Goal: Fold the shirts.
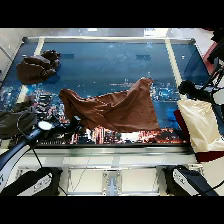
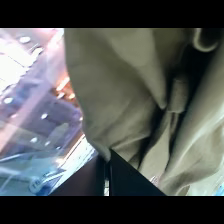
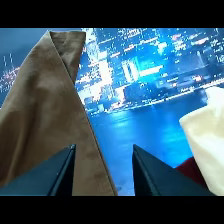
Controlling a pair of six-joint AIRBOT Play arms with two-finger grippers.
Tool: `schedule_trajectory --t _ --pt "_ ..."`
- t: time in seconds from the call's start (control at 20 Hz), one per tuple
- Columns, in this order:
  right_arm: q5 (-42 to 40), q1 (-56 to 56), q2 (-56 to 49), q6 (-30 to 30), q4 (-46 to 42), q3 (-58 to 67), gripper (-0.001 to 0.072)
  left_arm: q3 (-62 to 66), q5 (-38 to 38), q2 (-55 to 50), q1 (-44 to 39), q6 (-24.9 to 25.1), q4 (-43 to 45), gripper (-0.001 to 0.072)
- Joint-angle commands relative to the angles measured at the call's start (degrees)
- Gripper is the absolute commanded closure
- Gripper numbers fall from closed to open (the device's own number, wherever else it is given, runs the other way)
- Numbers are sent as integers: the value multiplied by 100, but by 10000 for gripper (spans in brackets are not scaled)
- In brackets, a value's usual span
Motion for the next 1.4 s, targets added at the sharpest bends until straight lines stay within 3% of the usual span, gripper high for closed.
schedule_trajectory --t 0.0,0.15,0.25,0.6,0.75,1.05,1.1,1.15,1.2,1.35 --pt "651 4 7 2 -22 -173 306 28 219 -39 -125 389 -323 693" --pt "1631 -7 22 4 -20 -1211 306 35 184 -39 -122 660 -481 693" --pt "1711 -7 57 -2 483 -2079 307 35 144 -39 -122 785 -481 693" --pt "-326 -4 55 85 2699 -3762 304 33 -153 -39 -122 1043 -481 693" --pt "-1032 -4 37 83 3032 -3939 303 35 -155 -39 -122 1060 -481 693" --pt "-1486 4 17 142 3071 -3980 306 33 -153 -39 -122 1080 -479 693" --pt "-1515 4 -20 219 3101 -3980 323 33 -155 -39 -122 1082 -479 693" --pt "-1561 4 -59 219 3152 -3978 478 35 -151 -39 -122 1082 -479 693" --pt "-1624 4 -87 219 3185 -3978 688 35 -142 -37 -122 1108 -481 692" --pt "-1773 4 -66 -170 3377 -3858 683 254 -157 -7 -103 1609 -479 693"
